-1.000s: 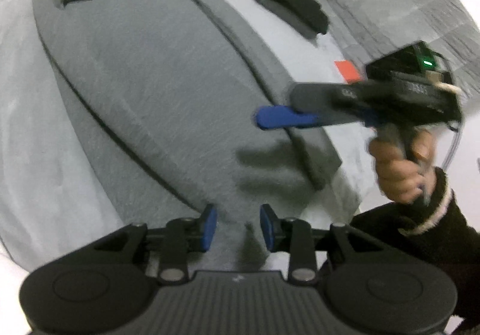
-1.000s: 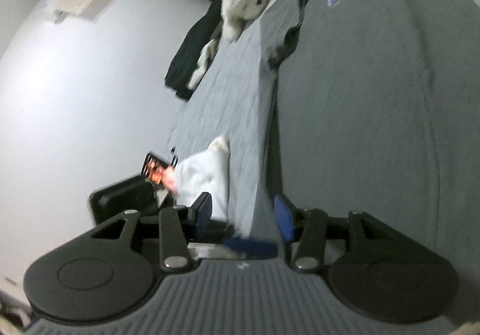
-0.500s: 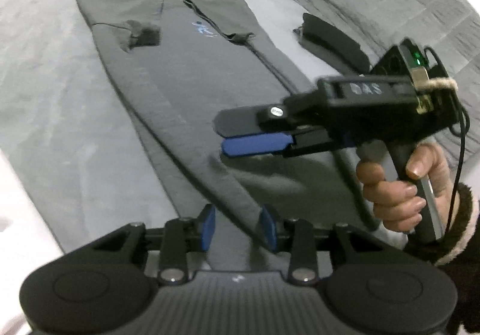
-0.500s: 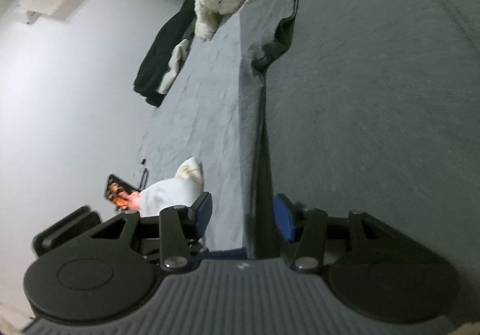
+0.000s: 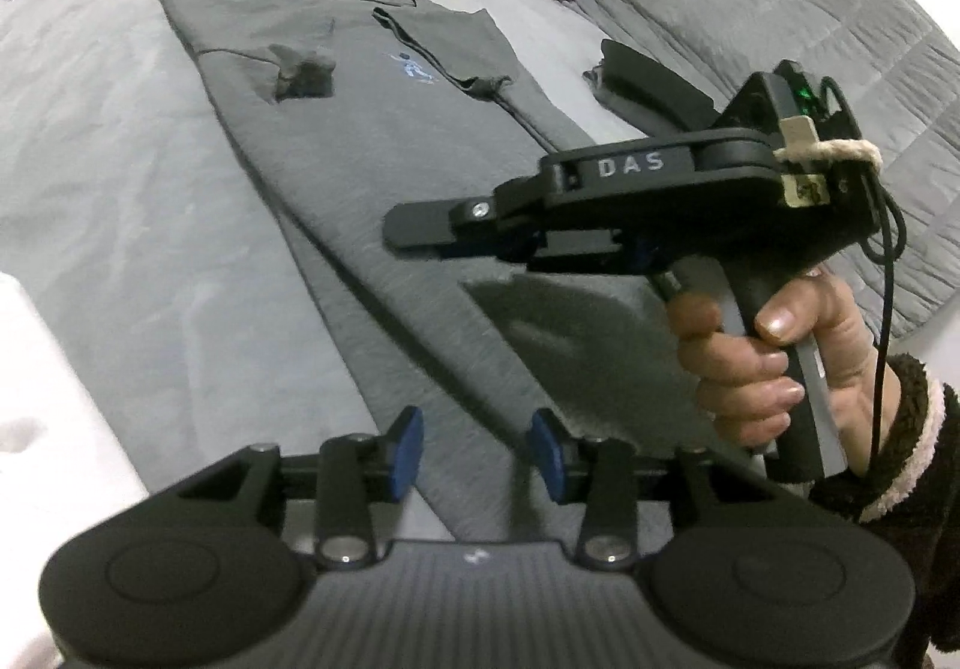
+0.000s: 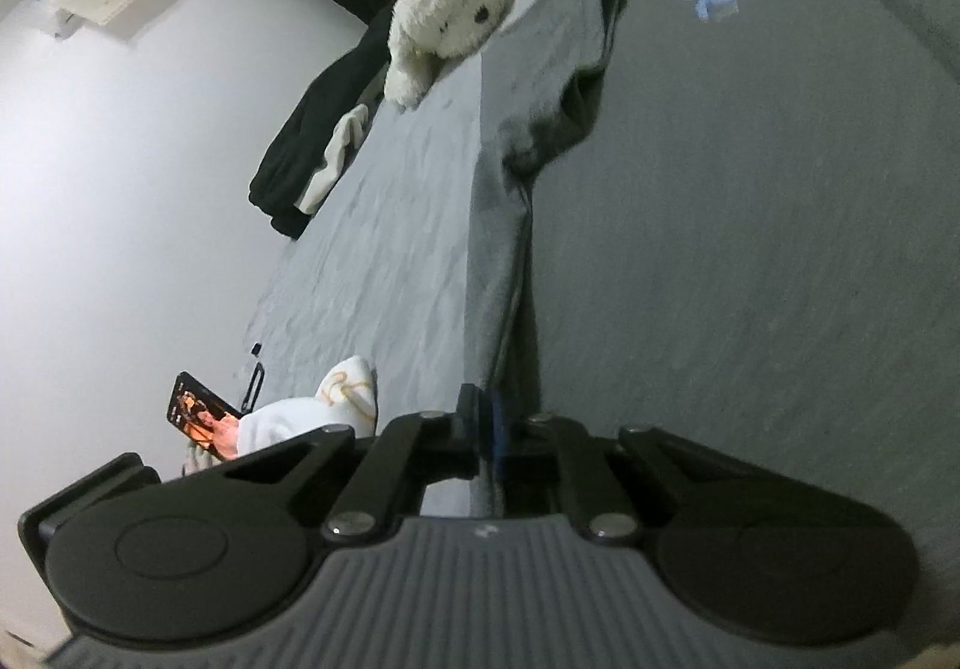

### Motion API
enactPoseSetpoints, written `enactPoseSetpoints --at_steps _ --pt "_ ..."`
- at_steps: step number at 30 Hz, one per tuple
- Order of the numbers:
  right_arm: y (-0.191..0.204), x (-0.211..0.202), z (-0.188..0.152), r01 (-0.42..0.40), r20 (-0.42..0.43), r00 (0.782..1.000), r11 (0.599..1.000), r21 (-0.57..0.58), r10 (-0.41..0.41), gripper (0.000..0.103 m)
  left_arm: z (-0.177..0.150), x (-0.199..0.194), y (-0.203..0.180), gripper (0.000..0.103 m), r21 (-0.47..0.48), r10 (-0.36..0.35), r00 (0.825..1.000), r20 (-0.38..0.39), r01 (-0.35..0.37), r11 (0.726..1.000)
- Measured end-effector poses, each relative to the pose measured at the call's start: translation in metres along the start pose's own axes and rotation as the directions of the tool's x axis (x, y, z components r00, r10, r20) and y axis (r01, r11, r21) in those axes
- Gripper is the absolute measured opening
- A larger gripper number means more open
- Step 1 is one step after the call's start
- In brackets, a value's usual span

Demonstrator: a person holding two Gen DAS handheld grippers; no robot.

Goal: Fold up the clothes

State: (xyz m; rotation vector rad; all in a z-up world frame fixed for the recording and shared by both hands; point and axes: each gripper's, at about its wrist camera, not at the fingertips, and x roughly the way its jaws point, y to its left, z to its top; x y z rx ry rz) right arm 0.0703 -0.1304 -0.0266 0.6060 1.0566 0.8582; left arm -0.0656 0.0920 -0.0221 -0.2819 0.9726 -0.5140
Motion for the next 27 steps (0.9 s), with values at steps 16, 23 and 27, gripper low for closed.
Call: enactPoseSetpoints --at_steps 16,23,27 --pt "0.003 -0.016 0.008 0.173 0.088 0.982 0.981 -0.086 -0.166 0.005 0.011 0.001 0.001 0.043 -0.011 0.018 1.0 0.025 -0.018 1.0" --pt "-0.005 -0.014 0.002 0.235 0.05 0.972 0.967 -0.099 -0.231 0.015 0.02 0.004 0.003 0.043 -0.031 0.056 0.997 0.049 -0.055 0.998" --pt "-0.008 -0.027 -0.006 0.189 0.007 0.982 0.979 -0.082 -0.189 0.026 0.024 0.007 0.002 0.041 -0.028 0.064 0.996 0.058 -0.062 0.998"
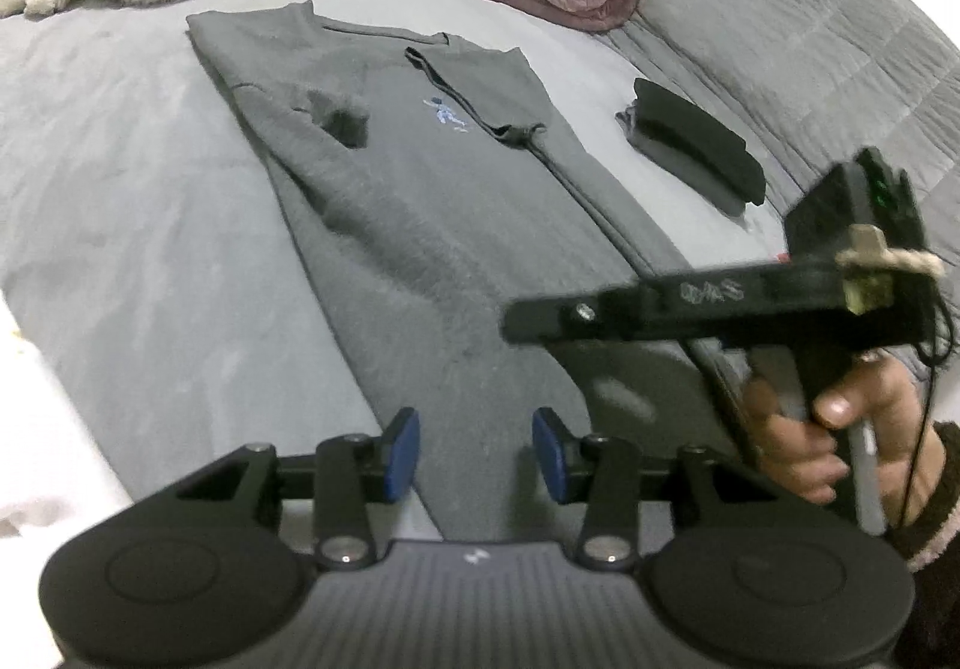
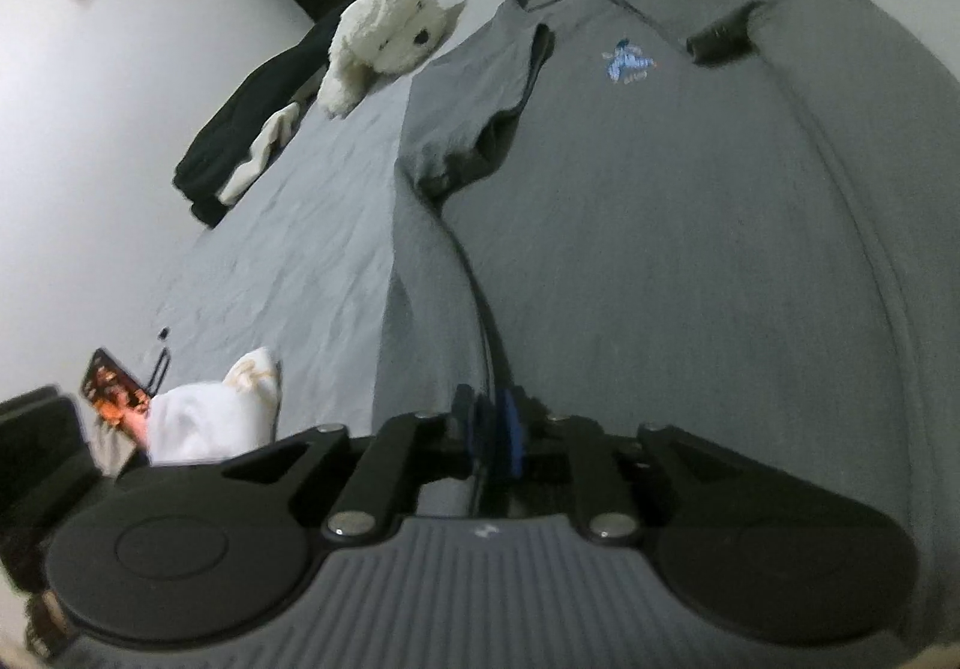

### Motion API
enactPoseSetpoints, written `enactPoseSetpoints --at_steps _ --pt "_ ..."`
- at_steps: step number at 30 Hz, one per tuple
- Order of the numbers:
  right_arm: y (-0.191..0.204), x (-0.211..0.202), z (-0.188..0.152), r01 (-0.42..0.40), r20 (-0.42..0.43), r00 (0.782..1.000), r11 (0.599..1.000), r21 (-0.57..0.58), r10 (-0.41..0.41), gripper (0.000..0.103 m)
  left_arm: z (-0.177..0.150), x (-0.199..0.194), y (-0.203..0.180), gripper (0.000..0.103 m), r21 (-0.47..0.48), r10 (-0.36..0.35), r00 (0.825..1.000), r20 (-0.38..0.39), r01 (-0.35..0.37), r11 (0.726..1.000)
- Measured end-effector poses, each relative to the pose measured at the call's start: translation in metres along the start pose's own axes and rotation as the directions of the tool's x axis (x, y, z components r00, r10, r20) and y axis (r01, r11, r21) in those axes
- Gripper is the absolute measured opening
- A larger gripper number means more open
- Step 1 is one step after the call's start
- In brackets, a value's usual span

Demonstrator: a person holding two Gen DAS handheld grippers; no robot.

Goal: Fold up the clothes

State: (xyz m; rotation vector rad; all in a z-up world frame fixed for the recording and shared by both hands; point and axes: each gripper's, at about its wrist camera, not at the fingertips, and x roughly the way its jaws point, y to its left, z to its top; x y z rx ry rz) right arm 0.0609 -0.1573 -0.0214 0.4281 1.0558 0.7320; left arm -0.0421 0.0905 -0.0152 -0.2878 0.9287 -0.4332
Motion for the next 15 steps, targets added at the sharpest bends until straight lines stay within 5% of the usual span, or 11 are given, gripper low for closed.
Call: enactPoseSetpoints --at_steps 2,15 --pt "-0.003 -0.009 -0.007 -0.036 -0.019 0.999 0.999 0.007 0.037 0.043 0.0 0.002 0.0 0.041 0.001 0.01 1.0 -0.006 -0.01 1.0" --pt "-0.001 -0.036 -0.066 -0.176 -0.208 0.964 0.984 -0.035 0.165 0.041 -0.001 0.016 -0.019 0.041 0.07 0.091 0.996 -0.001 -0.09 0.993"
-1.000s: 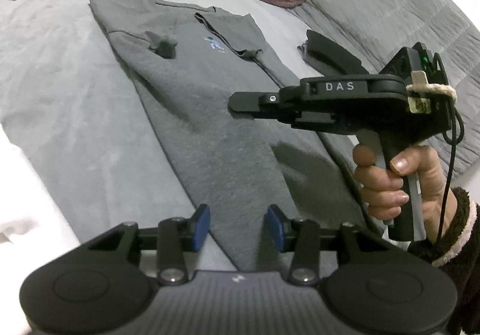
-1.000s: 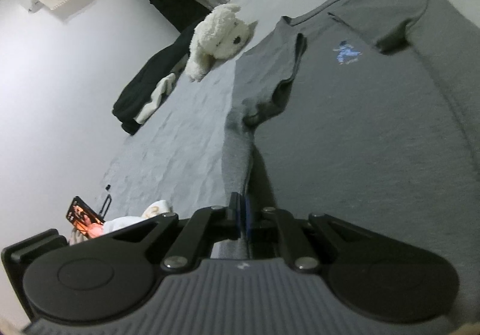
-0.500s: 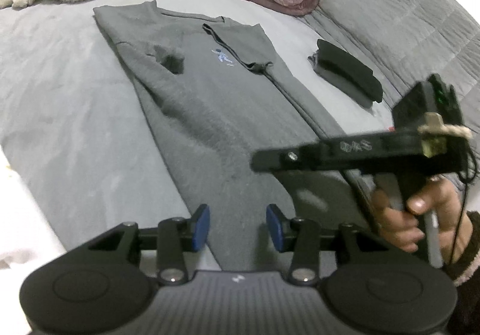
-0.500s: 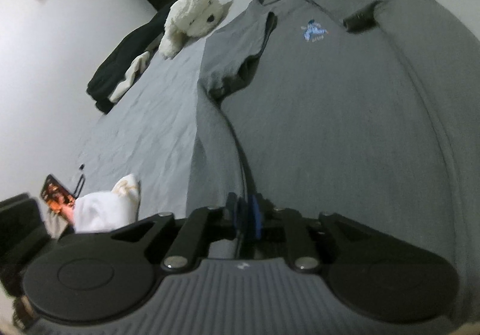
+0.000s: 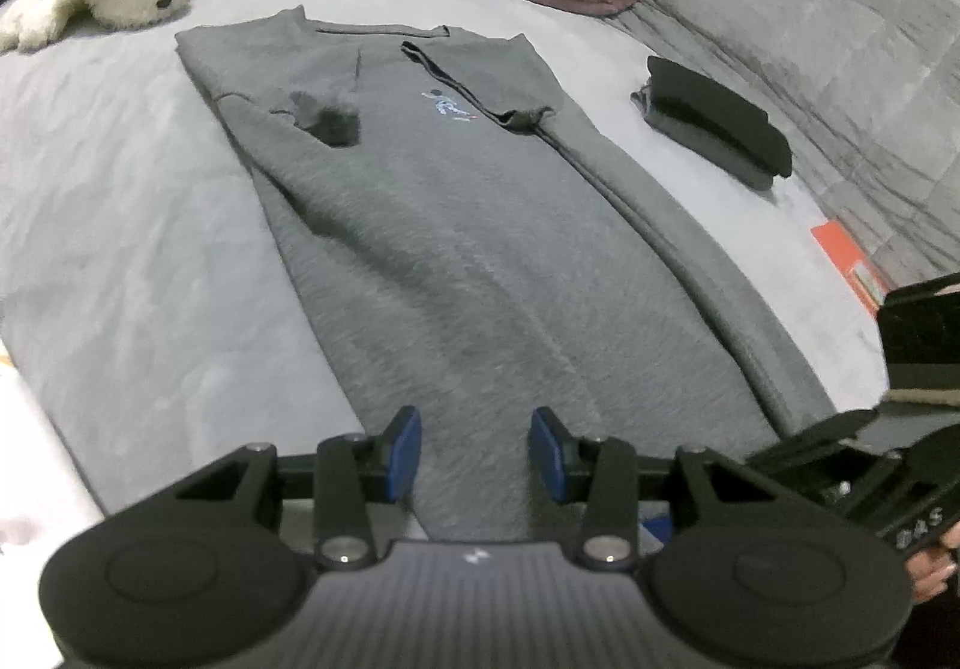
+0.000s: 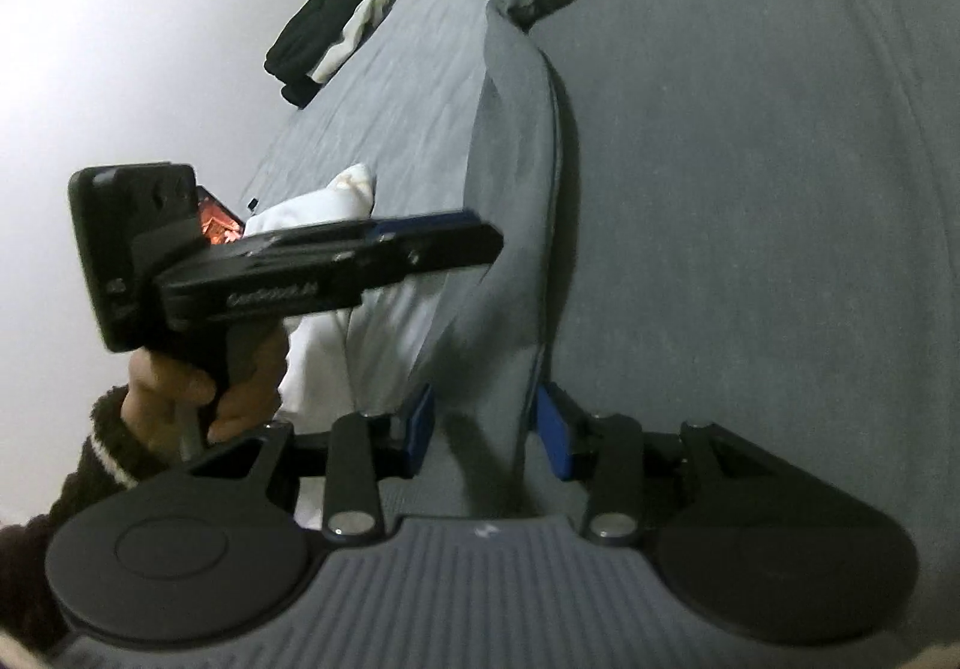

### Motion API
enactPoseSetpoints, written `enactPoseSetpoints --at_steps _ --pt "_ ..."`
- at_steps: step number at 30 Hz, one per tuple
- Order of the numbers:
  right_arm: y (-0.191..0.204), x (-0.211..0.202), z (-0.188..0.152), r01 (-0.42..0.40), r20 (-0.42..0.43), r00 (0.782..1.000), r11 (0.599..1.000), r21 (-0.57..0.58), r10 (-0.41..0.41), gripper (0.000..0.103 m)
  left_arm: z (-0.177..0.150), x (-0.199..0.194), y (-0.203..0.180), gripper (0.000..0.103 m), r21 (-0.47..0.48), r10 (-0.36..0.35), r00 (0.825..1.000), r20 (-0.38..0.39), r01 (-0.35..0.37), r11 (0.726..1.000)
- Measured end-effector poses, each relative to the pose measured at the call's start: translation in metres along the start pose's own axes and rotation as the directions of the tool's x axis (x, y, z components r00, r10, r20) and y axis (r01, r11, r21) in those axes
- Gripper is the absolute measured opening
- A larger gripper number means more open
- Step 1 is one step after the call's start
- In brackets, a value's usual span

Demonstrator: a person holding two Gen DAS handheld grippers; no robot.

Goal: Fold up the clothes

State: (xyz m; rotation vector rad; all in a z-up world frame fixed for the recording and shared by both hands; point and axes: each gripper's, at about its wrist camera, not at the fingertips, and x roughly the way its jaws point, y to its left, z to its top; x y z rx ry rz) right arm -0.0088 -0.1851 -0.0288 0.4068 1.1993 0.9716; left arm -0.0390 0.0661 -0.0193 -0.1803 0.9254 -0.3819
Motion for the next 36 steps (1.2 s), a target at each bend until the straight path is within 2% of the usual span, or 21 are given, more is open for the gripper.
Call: enactPoseSetpoints --at_steps 3,5,9,11,12,13,16,18,21,23,26,30,32,35,36 --pt "0.001 -0.002 -0.007 -0.002 -0.026 1.0 1.0 0.0 0.002 0.028 -0.001 0.001 -0.005 0.041 0.018 0.023 1.0 0.004 -0.023 1.0" --pt "0.002 -0.002 -0.012 0.006 -0.047 0.999 1.0 -0.008 -0.006 0.012 -0.001 0.002 -0.009 0.041 0.029 0.037 0.999 0.006 -0.037 0.999" --pt "0.007 -0.013 -0.018 -0.023 -0.036 0.999 1.0 0.015 0.023 0.009 0.001 -0.001 -0.018 0.041 0.048 0.062 0.998 0.017 -0.063 0.997" --pt "0.01 -0.022 -0.02 -0.044 -0.007 0.999 0.999 0.011 0.044 0.009 0.005 -0.007 -0.024 0.041 0.067 0.066 0.996 0.063 -0.07 0.995" --pt "0.012 -0.023 -0.021 -0.03 -0.004 1.0 1.0 -0.004 0.03 0.009 0.007 -0.01 -0.027 0.041 0.08 0.066 0.994 0.089 -0.073 0.994" --pt "0.012 -0.021 -0.022 -0.004 -0.012 1.0 1.0 -0.019 0.003 0.009 0.008 -0.009 -0.028 0.041 0.086 0.065 0.993 0.097 -0.073 0.994" --pt "0.005 -0.007 -0.023 0.059 -0.062 0.996 0.998 -0.022 -0.06 0.011 0.011 0.008 -0.03 0.041 0.081 0.081 0.995 0.052 -0.085 0.993" --pt "0.002 -0.008 -0.019 0.037 -0.065 0.997 0.999 -0.002 -0.037 0.016 0.013 0.018 -0.032 0.041 0.095 0.106 0.994 0.025 -0.108 0.99" --pt "0.001 -0.017 -0.008 0.042 -0.027 0.999 0.999 0.002 -0.042 0.022 0.023 0.012 -0.033 0.041 0.093 0.088 0.995 0.047 -0.092 0.991" --pt "-0.001 -0.023 0.0 0.054 0.008 0.999 0.998 0.012 -0.054 0.042 0.032 0.004 -0.028 0.041 0.067 0.08 0.994 0.08 -0.086 0.994" --pt "-0.004 -0.023 0.013 0.048 0.054 0.997 0.998 0.043 -0.05 0.043 0.046 -0.002 -0.013 0.041 0.006 0.094 0.988 0.119 -0.095 0.995" --pt "-0.014 -0.017 0.03 0.034 0.102 0.994 0.992 0.119 -0.047 0.043 0.059 -0.002 0.014 0.041 -0.108 0.112 0.985 0.133 -0.097 0.989" --pt "-0.02 -0.013 0.039 0.02 0.131 0.99 0.986 0.168 -0.042 0.043 0.064 -0.001 0.022 0.041 -0.13 0.133 0.983 0.126 -0.116 0.985" --pt "-0.034 -0.005 0.06 -0.003 0.163 0.986 0.966 0.26 -0.041 0.043 0.071 -0.001 0.03 0.038 -0.115 0.185 0.974 0.13 -0.171 0.979" --pt "-0.039 -0.002 0.067 -0.012 0.174 0.984 0.957 0.291 -0.041 0.043 0.073 -0.001 0.032 0.036 -0.112 0.18 0.975 0.132 -0.166 0.98"
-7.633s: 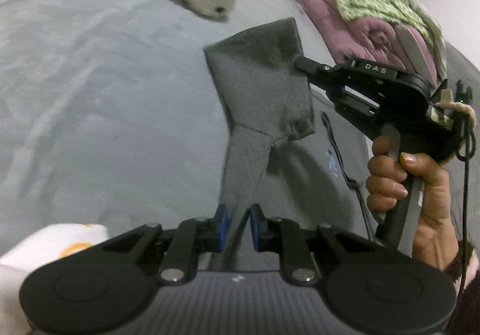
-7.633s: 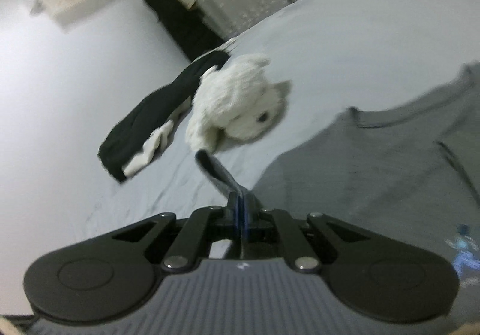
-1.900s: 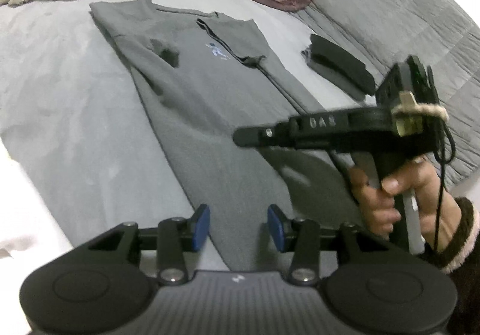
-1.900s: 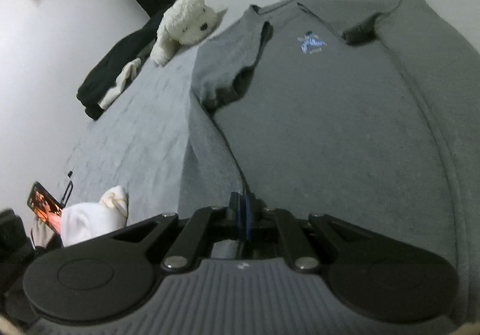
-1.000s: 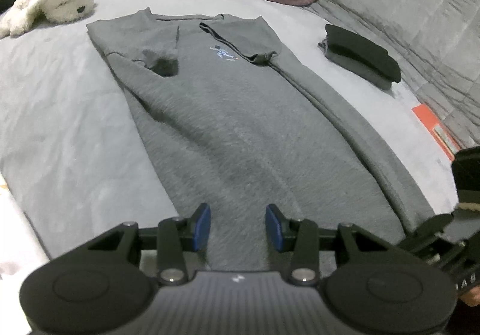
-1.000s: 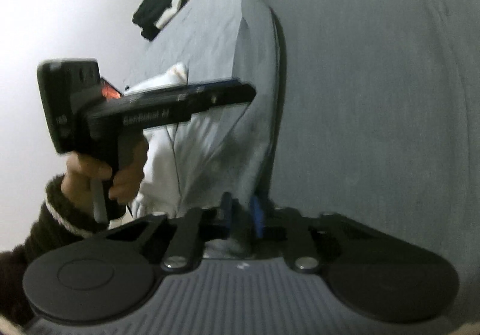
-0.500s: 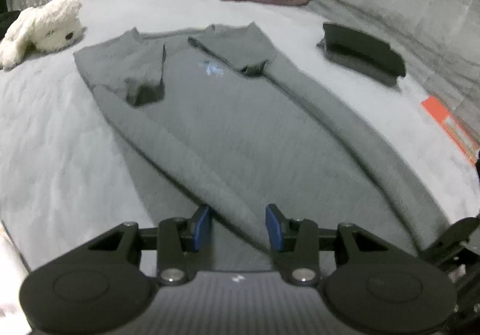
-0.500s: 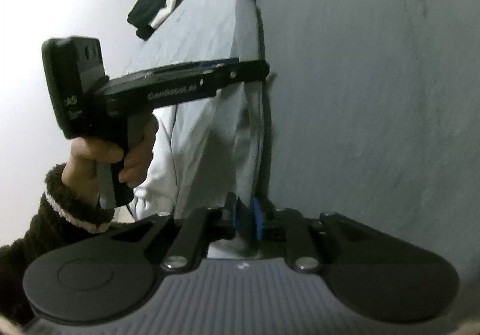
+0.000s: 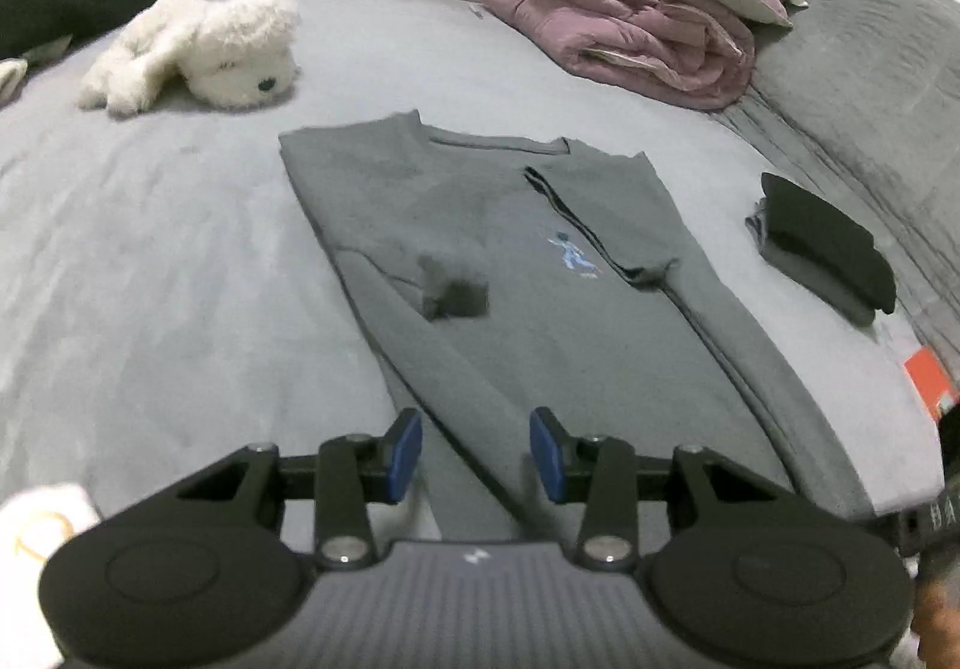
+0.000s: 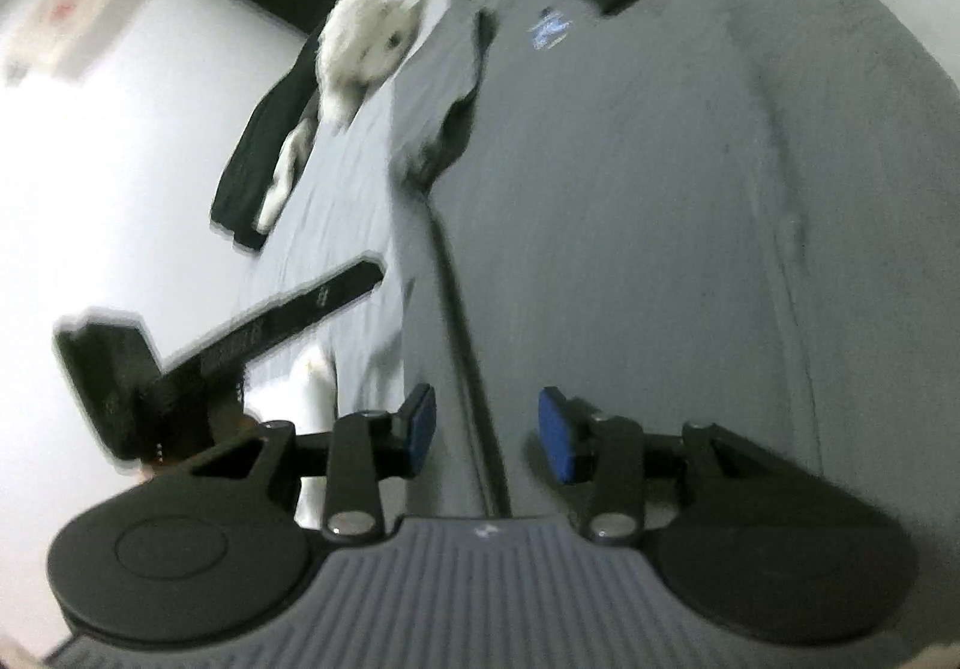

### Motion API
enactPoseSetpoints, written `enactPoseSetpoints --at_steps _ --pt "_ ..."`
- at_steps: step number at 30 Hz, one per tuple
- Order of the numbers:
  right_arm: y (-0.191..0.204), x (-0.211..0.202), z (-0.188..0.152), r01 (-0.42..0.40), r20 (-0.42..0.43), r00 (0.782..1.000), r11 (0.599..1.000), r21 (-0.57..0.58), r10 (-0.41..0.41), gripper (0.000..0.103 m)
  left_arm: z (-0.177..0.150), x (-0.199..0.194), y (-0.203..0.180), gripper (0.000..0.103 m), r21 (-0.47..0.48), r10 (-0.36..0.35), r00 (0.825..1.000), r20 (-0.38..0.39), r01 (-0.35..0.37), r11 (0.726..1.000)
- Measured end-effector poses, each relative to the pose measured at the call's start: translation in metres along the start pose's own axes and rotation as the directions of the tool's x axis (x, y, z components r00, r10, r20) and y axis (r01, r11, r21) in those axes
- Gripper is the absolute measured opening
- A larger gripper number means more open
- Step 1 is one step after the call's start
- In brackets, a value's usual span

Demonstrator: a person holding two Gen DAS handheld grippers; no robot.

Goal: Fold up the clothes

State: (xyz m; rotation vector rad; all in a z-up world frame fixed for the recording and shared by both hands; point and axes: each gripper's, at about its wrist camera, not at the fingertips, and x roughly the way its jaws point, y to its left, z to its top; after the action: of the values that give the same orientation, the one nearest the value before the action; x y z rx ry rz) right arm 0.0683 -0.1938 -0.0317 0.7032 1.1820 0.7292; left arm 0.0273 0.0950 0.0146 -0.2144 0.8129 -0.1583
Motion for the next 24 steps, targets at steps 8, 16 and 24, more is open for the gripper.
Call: enactPoseSetpoints --at_steps 8,16,24 --pt "-0.004 0.039 0.069 -0.006 0.063 0.998 0.996 0.089 0.001 0.043 0.006 0.014 0.021 0.026 -0.073 -0.064 0.997 -0.038 0.061 0.995" --pt "0.003 0.09 0.106 -0.026 0.056 0.998 0.995 0.096 0.021 0.042 0.002 0.028 0.024 0.026 -0.094 -0.082 0.994 -0.071 0.075 0.993" --pt "0.021 0.115 0.119 0.009 0.069 0.998 0.999 -0.035 -0.007 0.01 0.003 0.034 0.034 0.026 -0.164 -0.123 0.991 -0.049 0.113 0.98"
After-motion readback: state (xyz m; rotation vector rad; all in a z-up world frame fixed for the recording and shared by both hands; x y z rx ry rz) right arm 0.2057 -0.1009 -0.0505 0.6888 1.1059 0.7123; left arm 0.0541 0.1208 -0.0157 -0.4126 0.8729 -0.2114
